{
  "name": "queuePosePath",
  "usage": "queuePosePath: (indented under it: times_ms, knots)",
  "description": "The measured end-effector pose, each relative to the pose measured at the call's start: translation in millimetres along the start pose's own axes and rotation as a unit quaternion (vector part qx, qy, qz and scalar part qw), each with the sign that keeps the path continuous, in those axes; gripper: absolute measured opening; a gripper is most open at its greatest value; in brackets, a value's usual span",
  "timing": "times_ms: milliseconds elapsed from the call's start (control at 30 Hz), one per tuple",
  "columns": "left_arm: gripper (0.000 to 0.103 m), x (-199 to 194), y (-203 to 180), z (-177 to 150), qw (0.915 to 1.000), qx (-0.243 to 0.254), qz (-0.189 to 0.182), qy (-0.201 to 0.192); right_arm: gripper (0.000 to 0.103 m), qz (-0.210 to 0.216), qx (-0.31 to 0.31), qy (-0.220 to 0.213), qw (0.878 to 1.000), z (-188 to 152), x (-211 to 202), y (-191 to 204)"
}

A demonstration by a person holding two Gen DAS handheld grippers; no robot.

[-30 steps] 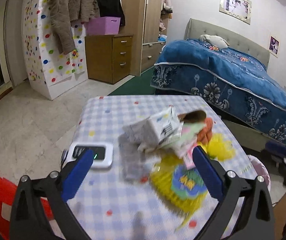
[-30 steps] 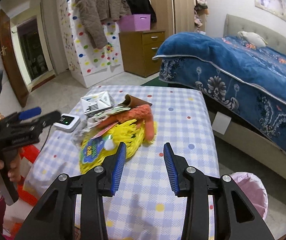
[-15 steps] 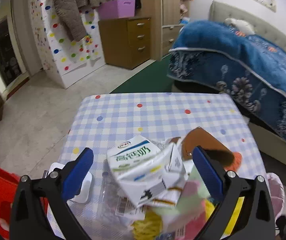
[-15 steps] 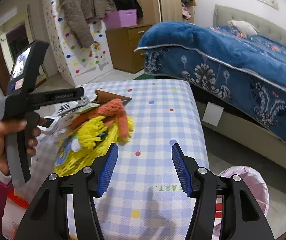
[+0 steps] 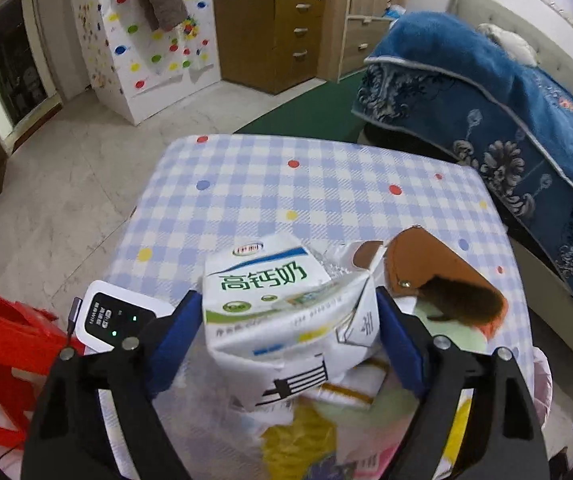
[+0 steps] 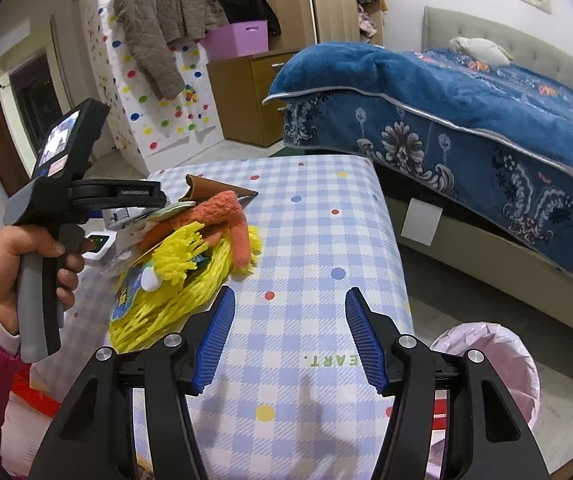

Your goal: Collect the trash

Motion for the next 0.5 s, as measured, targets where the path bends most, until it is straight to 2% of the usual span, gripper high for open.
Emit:
queuePosePath:
  times_ms: [100,167,233,300,400,500]
  knots:
    - [0.082,-24.7,3.3,-0.9,0.9981,0.003,-0.046,-0.042,0.058,0.001,-0.001,-0.004,1.0,-1.0,-6.0,3.3]
    - [0.081,-42.2,4.9,-1.6,0.9956,0.019,-0.054,-0.074,0.058,0.002,-0.002,-0.008,1.0,-1.1,-11.1,6.3]
    - [0.081,-65.5,12.8,-10.0,0.9921,0.03,-0.066,-0.103,0.058,0.005,-0.004,-0.011,1.0,-0.9,-15.8,10.0]
    - [0.081,-88.2,19.7,-27.2,0.9874,0.039,-0.093,-0.122,0.058,0.009,-0.009,-0.014,1.0,-0.1,-20.0,15.8]
    - [0.081,-106.1,25.3,-55.6,0.9822,0.054,-0.119,-0.135,0.058,0.014,-0.015,-0.016,1.0,0.2,-22.4,24.2]
    - [0.081,-106.4,30.8,-90.9,0.9808,0.06,-0.139,-0.123,0.058,0.018,-0.02,-0.015,1.0,-0.3,-22.4,32.9]
Point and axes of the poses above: each gripper's, at about its wrist camera, not at the fingertips, and x roughly the way its jaws point, y to its left, z to its top, the point moved 10 cm from there along x, roughly the way its jaws point, and after that the axes turned 2 degrees about -x, right-handed, at the moved point
